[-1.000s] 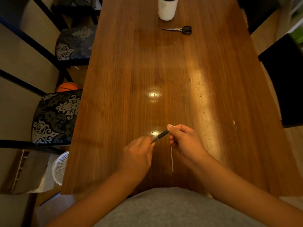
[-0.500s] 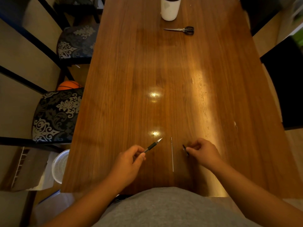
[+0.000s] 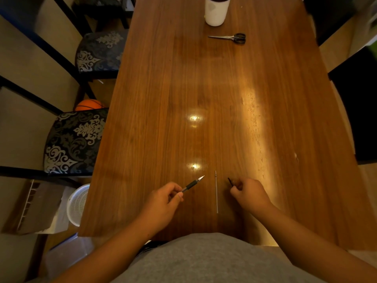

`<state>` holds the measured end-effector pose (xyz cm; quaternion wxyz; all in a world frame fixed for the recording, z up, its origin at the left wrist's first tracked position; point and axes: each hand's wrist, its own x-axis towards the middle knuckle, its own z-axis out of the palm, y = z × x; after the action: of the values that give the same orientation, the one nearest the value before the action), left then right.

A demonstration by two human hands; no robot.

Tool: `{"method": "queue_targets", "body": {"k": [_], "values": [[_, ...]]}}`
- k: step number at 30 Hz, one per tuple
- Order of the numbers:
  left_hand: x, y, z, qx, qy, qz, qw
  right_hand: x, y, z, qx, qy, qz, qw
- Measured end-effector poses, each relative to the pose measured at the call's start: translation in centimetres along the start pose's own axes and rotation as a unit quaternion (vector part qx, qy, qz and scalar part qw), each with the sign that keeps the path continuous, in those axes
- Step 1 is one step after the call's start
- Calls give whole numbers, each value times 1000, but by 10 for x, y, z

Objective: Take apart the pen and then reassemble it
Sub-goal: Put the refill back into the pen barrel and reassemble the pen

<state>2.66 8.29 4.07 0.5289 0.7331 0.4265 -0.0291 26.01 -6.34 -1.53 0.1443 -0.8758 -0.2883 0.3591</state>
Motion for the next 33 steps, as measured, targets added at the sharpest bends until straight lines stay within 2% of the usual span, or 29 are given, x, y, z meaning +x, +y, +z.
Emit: {"method": "queue_targets", "body": {"k": [4, 8, 17, 27, 33], "values": [[-1, 5, -3, -9, 4, 13, 1000, -16, -24, -15, 220, -41, -49, 973], [-1, 10, -6, -12, 0, 24, 1000, -24, -41, -31, 325, -72, -68, 940], [0, 7, -7, 16, -12, 51, 998, -27, -52, -43, 341, -129, -89, 927], [-1, 10, -6, 37, -6, 83, 996, -40, -72, -47, 336, -153, -97, 924], [-2, 13, -8, 13, -31, 71, 997, -40, -76, -51, 340, -167, -109, 919]]}}
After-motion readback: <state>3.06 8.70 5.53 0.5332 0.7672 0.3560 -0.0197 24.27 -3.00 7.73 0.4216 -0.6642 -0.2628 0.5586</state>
